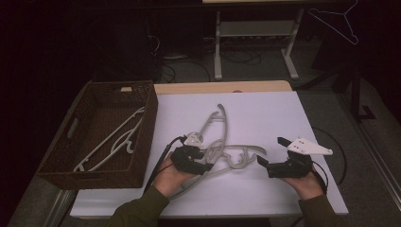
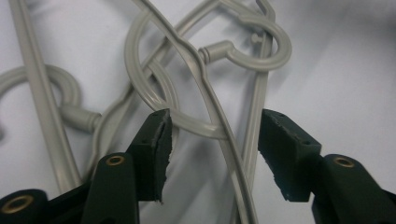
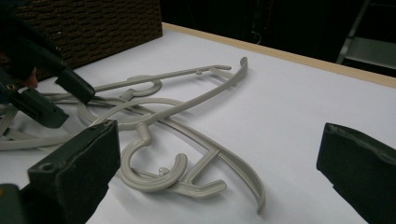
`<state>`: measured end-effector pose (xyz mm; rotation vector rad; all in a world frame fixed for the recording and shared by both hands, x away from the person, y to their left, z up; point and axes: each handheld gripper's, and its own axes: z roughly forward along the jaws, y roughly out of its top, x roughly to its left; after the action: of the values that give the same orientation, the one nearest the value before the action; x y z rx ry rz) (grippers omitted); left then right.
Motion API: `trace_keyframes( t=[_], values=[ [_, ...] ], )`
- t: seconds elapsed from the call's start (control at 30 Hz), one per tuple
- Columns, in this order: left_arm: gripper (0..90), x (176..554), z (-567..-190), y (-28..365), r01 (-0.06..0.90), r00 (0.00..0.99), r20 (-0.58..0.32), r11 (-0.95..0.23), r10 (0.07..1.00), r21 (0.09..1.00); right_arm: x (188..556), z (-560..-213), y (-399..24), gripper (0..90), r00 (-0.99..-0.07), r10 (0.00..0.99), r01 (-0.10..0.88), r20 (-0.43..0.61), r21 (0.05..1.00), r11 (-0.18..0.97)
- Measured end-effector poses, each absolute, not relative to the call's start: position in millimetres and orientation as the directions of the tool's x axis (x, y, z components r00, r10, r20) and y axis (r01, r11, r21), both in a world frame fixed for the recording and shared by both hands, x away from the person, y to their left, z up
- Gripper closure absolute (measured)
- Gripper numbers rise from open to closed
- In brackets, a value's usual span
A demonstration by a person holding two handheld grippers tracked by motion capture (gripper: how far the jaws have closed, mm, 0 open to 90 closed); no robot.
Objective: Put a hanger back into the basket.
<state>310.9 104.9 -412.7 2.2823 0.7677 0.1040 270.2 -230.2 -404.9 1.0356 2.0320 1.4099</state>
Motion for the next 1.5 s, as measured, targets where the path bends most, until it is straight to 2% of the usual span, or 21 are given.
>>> trace_keyframes(
  t=[0.1,0.23,0.27,0.83,0.9,1.5],
  values=[
    [49.3,310.6,-420.1,103.2,0.515,0.814,-0.163,-0.563,0.557,0.646,269.8,-405.0,-230.3,0.0,-0.612,0.789,0.328,0.055,0.926,0.19],
    [54.4,309.6,-425.4,100.0,0.511,0.816,-0.151,-0.577,0.557,0.637,270.3,-405.4,-230.2,0.0,-0.614,0.788,0.324,0.048,0.925,0.197],
    [58.0,310.8,-426.0,101.2,0.502,0.826,-0.137,-0.601,0.547,0.622,270.4,-405.6,-229.9,0.0,-0.614,0.788,0.325,0.048,0.925,0.196],
    [69.7,309.5,-435.0,100.5,0.542,0.803,-0.169,-0.58,0.572,0.609,270.5,-405.3,-229.0,0.0,-0.618,0.785,0.318,0.045,0.927,0.198],
    [73.2,309.7,-435.3,100.4,0.539,0.807,-0.171,-0.587,0.566,0.604,270.2,-405.5,-228.9,0.0,-0.616,0.786,0.325,0.049,0.925,0.196],
    [78.9,309.9,-428.3,103.9,0.564,0.795,-0.205,-0.57,0.571,0.598,270.3,-405.4,-228.8,0.0,-0.618,0.785,0.324,0.047,0.925,0.2]
  ],
)
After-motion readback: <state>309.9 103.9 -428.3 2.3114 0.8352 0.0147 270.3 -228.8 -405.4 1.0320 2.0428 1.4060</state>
